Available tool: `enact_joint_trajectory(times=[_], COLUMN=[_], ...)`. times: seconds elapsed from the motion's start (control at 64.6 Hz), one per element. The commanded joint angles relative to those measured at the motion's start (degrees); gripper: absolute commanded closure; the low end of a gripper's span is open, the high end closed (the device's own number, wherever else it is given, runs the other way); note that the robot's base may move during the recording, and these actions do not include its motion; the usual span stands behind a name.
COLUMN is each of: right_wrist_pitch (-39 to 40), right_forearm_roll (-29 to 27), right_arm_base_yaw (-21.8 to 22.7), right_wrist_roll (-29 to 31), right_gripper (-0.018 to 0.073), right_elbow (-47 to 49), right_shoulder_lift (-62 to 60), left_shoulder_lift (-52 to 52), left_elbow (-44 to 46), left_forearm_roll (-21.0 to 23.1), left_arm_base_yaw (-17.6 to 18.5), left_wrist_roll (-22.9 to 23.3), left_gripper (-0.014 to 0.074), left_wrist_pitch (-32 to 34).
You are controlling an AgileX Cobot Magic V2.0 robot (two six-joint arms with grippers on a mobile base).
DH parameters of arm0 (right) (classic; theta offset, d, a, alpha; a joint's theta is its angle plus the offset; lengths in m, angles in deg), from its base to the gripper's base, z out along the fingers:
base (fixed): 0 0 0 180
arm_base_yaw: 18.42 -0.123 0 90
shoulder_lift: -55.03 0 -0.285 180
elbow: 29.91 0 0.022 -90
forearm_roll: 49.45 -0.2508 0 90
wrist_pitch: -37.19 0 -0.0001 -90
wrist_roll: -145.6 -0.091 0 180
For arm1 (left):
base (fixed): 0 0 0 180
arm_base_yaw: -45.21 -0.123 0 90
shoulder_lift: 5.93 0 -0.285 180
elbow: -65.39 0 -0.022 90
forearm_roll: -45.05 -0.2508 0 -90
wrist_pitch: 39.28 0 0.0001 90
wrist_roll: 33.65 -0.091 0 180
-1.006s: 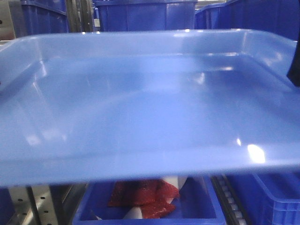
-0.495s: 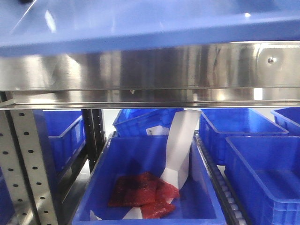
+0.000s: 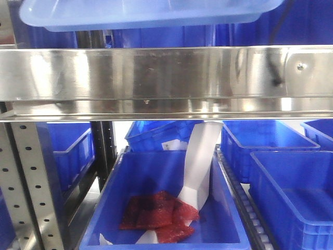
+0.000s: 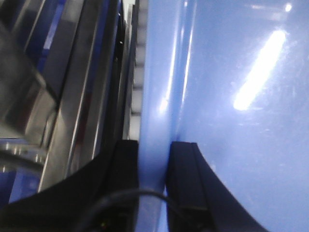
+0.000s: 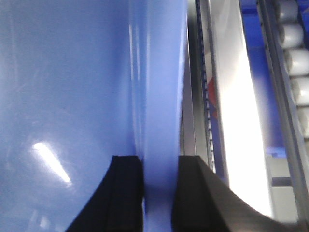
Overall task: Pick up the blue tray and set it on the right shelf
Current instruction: 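Lower the tray onto the upper shelf with both grippers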
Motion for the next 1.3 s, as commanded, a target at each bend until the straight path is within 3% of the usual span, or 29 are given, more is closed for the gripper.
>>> enact_joint_trajectory(times=[0.0, 0.666, 0.774, 0.929, 1.022, 1.161, 1.285], right_wrist_pitch=[4.94, 8.94, 8.34, 8.49, 8.49, 8.80, 8.24], right_forearm_roll=[-5.97, -2.95, -2.66, -2.66, -2.66, -2.66, -2.53], right_arm_base_yaw=[-1.27, -0.28, 0.48, 1.24, 1.84, 2.65, 3.34], right_wrist_roll=[0.84, 0.84, 0.84, 0.84, 0.84, 0.84, 0.84], right_gripper=[0.0379, 0.0377, 0.0377, 0.0372, 0.0249, 0.0029, -0.0015], right_elbow=[3.65, 3.58, 3.58, 3.58, 3.58, 3.58, 3.58], right_shoulder_lift=[-0.44, 3.00, 3.55, 4.26, 4.55, 4.79, 5.28], left_shoulder_lift=[-1.00, 3.99, 4.33, 4.33, 4.33, 4.33, 4.33], left_elbow=[3.23, 3.23, 3.23, 3.23, 3.23, 3.23, 3.23], left_forearm_roll=[4.72, 3.27, 2.13, 1.11, 1.43, 1.74, -1.17], left_arm_base_yaw=[0.90, 0.53, 0.53, -0.84, -2.90, -4.17, -4.17], left_wrist_roll=[1.86, 1.86, 1.86, 2.40, 3.42, 3.42, 3.42], left_gripper=[0.0593, 0.0581, 0.0522, 0.0360, 0.0295, 0.0293, 0.0293], left_wrist_pitch=[8.49, 6.60, 7.43, 7.42, 5.99, 4.62, 3.92])
